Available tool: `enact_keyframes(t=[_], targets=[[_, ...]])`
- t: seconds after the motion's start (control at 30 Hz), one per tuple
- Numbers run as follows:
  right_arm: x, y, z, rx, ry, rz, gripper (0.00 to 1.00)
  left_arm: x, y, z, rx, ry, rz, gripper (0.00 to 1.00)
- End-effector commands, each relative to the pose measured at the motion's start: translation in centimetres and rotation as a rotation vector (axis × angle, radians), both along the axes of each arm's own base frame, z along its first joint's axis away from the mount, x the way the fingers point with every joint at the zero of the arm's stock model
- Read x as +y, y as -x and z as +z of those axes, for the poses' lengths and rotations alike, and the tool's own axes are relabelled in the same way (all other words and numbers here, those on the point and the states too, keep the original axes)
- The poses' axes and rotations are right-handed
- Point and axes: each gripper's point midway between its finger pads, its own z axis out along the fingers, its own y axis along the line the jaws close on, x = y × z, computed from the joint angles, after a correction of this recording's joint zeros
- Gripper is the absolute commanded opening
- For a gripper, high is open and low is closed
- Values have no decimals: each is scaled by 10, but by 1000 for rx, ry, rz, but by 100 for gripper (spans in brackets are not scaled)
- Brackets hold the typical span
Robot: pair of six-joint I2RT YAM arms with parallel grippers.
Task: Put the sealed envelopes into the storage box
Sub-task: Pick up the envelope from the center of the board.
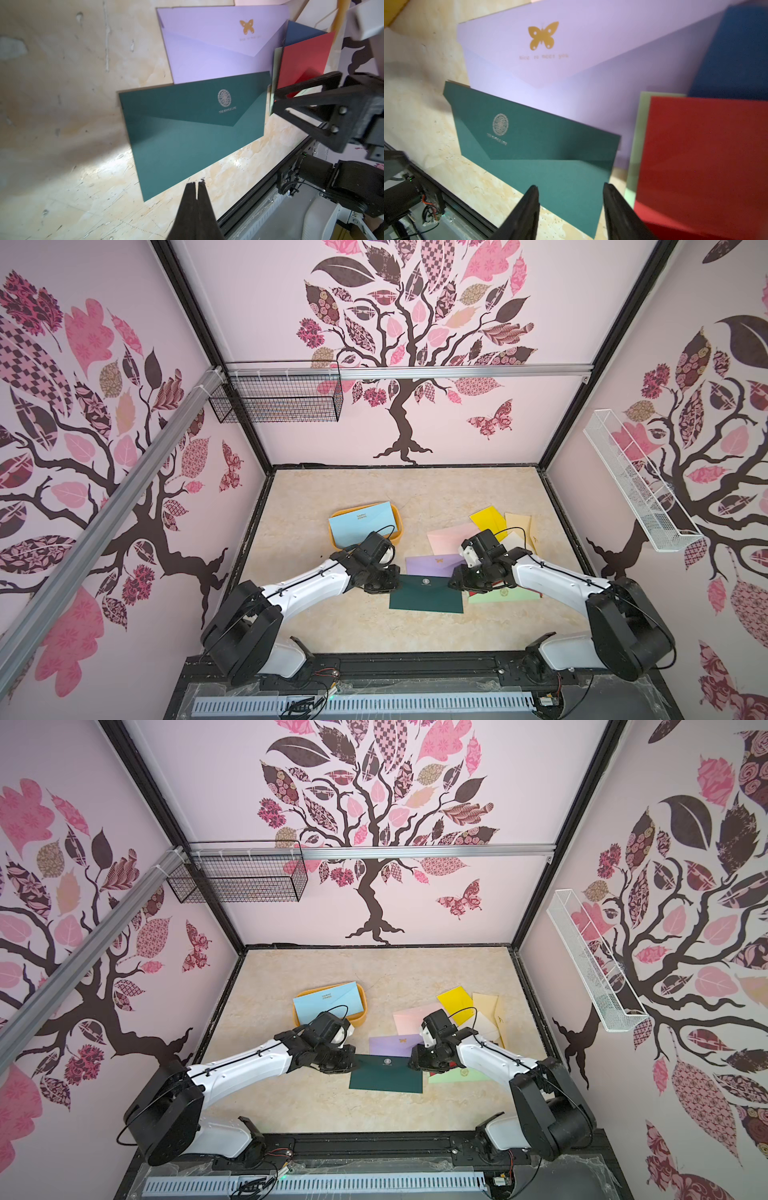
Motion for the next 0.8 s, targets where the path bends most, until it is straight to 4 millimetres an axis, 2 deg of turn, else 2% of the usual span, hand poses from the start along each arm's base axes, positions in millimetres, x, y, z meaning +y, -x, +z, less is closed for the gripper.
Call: enact_keyframes(t=[0.0,0.17,0.5,0.77], targets=[[-8,-1,-8,3,45,-28,56,-17,-14,2,-24,20,-43,0],[-9,0,-13,10,47,-27,60,-30,-21,-27,24,-20,-80,0],[-10,1,-17,14,55,-23,62,-16,-21,-76,70,-151,-81,0],[-12,0,-22,25,69,-34,64,-4,-14,-91,96,-194,-60,0]])
